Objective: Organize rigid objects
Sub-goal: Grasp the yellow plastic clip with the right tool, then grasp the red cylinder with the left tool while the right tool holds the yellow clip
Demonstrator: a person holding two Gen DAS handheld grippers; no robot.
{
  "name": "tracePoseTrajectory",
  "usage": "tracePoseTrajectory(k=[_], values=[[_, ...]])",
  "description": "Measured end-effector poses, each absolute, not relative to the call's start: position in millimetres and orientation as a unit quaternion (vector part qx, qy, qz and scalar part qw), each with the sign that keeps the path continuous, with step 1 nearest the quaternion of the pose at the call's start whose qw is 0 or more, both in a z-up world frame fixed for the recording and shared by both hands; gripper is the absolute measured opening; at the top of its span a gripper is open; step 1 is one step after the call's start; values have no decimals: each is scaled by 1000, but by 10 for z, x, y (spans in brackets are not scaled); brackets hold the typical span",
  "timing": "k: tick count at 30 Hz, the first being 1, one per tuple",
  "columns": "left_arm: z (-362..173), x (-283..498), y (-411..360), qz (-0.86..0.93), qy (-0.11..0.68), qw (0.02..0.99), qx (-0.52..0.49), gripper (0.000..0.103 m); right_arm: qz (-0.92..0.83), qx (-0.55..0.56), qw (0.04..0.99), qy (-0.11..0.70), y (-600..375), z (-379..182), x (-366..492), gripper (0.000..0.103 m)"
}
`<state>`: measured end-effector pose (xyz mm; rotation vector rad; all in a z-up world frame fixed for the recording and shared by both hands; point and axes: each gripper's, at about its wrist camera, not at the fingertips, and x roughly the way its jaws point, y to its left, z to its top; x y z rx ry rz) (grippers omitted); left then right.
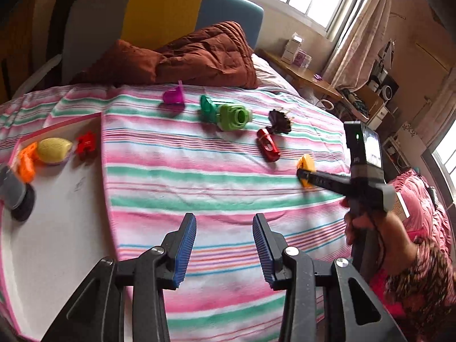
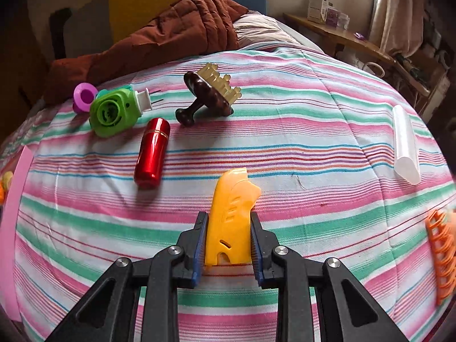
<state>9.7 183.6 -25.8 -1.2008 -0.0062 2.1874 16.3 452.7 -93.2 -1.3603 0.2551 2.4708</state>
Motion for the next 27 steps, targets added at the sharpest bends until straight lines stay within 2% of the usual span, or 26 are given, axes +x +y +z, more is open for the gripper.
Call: tracePoseTrajectory(k=[6, 18, 27], values=[[-366, -217, 2404, 823, 7, 306, -479, 41, 874, -454, 151, 80, 4498, -952, 321, 28], [-672, -932, 3406, 791, -37, 290, -538, 45, 869, -463, 153, 90, 4551, -966, 249, 28], [-870, -1094, 3743, 797, 10, 272, -539, 45, 864, -464, 149, 125, 4657, -970, 245, 28]])
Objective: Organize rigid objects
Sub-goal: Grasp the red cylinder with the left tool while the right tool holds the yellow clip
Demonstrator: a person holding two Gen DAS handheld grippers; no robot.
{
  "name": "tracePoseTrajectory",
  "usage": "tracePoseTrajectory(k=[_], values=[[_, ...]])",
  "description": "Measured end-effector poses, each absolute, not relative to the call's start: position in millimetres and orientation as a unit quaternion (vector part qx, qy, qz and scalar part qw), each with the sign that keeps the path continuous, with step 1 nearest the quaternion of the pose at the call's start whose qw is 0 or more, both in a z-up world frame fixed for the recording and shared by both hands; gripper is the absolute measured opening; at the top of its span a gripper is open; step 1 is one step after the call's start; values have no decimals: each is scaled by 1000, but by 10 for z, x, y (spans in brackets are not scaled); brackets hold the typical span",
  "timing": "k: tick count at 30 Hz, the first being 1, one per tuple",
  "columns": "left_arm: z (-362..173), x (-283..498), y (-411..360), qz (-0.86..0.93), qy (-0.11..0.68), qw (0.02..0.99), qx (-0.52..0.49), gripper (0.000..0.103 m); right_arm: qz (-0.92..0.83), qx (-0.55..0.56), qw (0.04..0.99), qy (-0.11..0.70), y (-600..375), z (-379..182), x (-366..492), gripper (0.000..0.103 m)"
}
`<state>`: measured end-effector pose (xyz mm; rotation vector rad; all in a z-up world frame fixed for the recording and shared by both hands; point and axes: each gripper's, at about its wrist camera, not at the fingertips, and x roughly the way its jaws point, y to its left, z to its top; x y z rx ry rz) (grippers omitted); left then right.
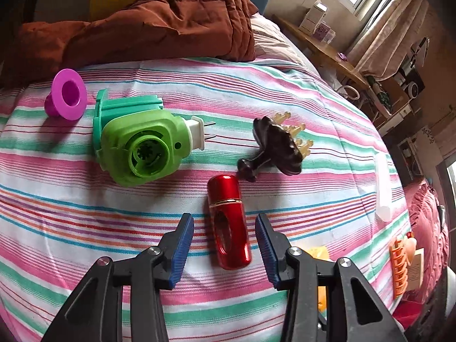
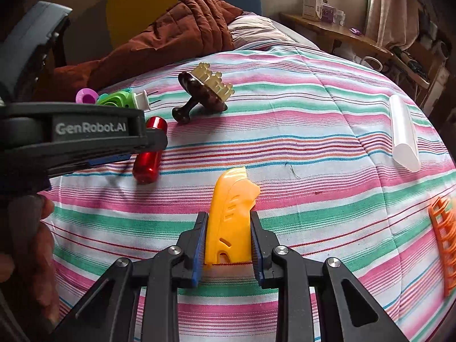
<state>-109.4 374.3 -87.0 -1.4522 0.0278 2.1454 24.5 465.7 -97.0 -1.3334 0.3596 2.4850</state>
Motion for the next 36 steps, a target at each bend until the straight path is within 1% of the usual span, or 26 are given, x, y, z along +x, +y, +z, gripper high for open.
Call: tracePoseTrajectory(k=[3, 6, 7, 11, 24, 28, 36], values=[[-902, -1098, 3717, 802, 20, 276, -529, 42, 864, -464, 148, 129, 4664, -968, 243, 28], [-917, -1084, 3645, 808, 23, 275, -521, 28, 864, -464, 149, 130, 4662, -973, 247, 28], [-920, -1077, 3622, 809, 29, 274, -519, 26, 864, -463, 149, 129, 4659, -973, 248, 28], [-909, -1012, 3532, 810, 34, 280, -514, 26, 865, -463, 151, 122, 4625, -967, 259, 28], [-887, -612, 2909, 803, -14, 286, -523, 25, 869, -458, 155, 103, 4601, -978, 263, 28], [-799, -502, 2673, 802, -34, 291, -521, 25, 871, -456, 158, 96, 4578, -982, 266, 28], [-537, -307, 2169, 812, -42, 302, -498, 25, 872, -454, 160, 94, 4551, -978, 269, 28]])
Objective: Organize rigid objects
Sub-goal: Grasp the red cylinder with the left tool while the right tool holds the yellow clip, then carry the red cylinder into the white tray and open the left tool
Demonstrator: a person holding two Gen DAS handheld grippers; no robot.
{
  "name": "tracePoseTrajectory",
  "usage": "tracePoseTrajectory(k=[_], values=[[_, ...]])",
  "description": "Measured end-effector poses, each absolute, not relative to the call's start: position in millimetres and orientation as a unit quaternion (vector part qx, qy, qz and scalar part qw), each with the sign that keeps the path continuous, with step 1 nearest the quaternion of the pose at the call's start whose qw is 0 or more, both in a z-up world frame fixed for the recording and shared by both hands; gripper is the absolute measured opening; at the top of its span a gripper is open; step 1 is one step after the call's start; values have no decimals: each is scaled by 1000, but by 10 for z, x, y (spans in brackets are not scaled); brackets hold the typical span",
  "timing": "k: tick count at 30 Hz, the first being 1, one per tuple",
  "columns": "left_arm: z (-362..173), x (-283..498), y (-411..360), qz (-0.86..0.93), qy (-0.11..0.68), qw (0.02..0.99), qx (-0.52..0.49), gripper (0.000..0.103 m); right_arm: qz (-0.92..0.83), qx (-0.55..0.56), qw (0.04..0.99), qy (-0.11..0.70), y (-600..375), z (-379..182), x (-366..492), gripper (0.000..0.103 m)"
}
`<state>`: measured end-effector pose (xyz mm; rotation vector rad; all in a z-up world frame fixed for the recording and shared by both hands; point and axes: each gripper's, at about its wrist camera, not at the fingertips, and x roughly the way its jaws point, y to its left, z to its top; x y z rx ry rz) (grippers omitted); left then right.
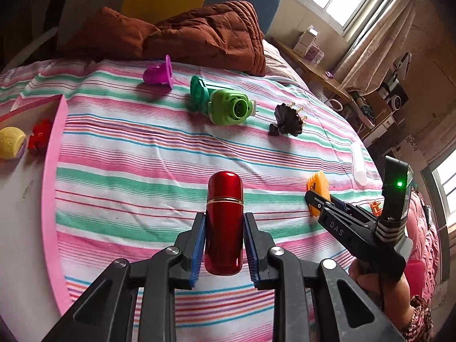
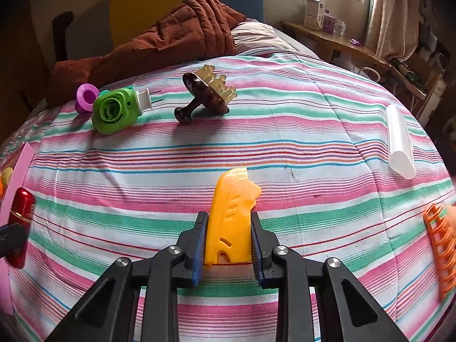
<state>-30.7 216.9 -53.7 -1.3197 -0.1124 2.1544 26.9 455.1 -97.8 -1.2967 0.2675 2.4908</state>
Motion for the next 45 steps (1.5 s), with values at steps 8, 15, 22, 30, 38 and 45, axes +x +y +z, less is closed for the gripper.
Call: tracePoseTrajectory(k=[8, 15, 22, 30, 38, 45], values=[[-428, -252, 1416, 832, -65, 259, -486, 25, 873, -449, 163, 99, 4547, -985, 293, 28], [-493, -371, 709, 854, -80, 187, -479, 25, 876, -445, 162, 93, 4497, -962, 319, 28], [-697, -455, 133, 858, -67, 121, -495, 25, 889, -429, 138, 78, 4278, -874, 338, 28], [-818, -490, -244, 864, -64, 43, -497, 31, 906, -404, 109, 56, 4044, -780, 363, 28], [-603, -234, -325, 888, -91, 24, -449, 35, 905, -409, 83, 83, 3921, -768, 410, 28], [-515, -146, -135, 891, -89, 85, -437, 35, 907, -408, 27, 103, 3571, -609, 382, 28]])
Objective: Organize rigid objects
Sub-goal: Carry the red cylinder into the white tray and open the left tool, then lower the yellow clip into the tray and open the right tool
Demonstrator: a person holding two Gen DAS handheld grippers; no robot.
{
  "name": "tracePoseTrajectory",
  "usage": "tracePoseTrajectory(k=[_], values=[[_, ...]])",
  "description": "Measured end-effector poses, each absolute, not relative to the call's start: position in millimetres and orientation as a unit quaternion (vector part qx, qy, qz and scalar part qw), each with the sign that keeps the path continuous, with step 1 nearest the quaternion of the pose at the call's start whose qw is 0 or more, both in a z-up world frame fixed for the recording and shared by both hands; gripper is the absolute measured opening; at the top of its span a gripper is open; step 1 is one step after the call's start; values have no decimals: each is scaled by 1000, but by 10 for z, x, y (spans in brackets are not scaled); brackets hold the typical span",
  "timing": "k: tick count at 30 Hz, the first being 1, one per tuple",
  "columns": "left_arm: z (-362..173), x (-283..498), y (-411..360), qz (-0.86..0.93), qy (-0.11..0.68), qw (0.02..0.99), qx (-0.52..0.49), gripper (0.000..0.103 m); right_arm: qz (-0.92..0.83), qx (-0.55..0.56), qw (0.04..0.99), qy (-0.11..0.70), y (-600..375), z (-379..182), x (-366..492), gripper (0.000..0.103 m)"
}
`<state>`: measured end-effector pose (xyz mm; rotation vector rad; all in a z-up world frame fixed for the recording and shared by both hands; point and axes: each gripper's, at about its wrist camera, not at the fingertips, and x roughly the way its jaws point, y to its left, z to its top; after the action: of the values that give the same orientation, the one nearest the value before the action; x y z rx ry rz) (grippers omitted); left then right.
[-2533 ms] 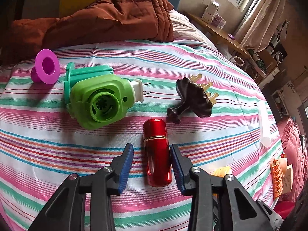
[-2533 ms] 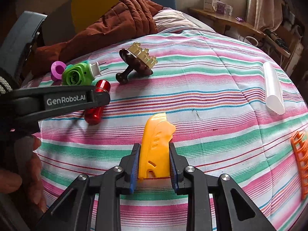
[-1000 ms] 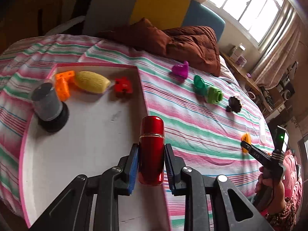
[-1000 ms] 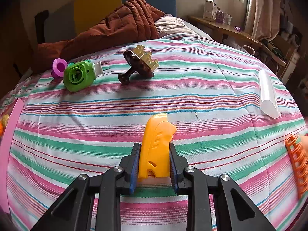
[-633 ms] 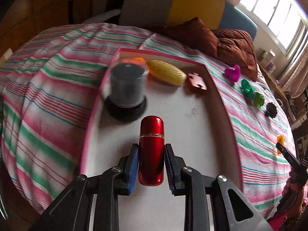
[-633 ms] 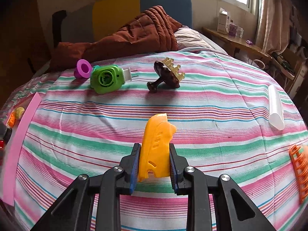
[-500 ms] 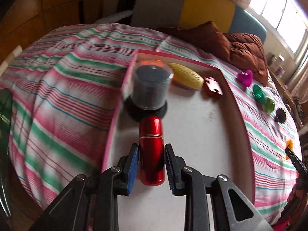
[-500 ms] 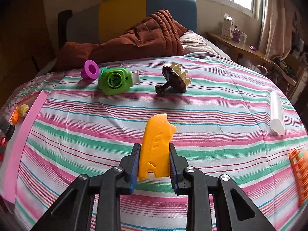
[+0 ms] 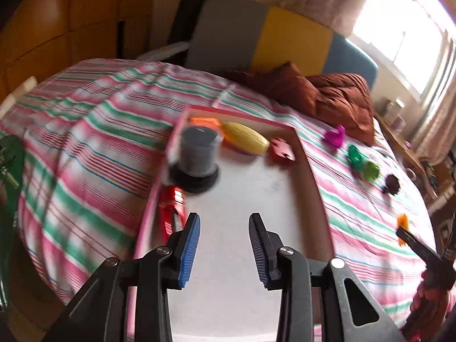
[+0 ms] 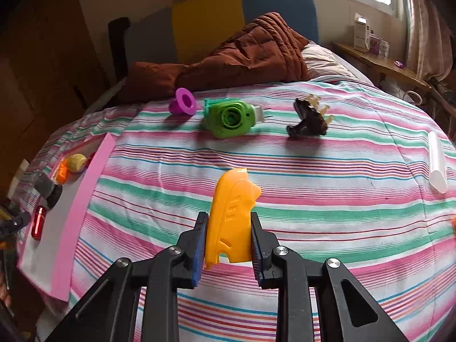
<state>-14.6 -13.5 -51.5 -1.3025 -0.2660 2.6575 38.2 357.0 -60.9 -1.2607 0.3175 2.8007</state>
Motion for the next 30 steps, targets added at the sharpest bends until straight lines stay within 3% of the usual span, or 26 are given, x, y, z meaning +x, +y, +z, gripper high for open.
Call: tracePoseTrajectory(k=[6, 17, 30], values=[[-596, -103, 19, 873, -91, 135, -460, 35, 904, -412, -43, 102, 3008, -474, 235, 28], [-587, 34, -40, 879, -77, 127, -452, 35, 878, -448, -161, 45, 1690, -452, -266, 28], [-569, 28, -376, 880, -128, 124, -441, 35, 845, -502, -179, 35, 1087, -732, -838, 28]])
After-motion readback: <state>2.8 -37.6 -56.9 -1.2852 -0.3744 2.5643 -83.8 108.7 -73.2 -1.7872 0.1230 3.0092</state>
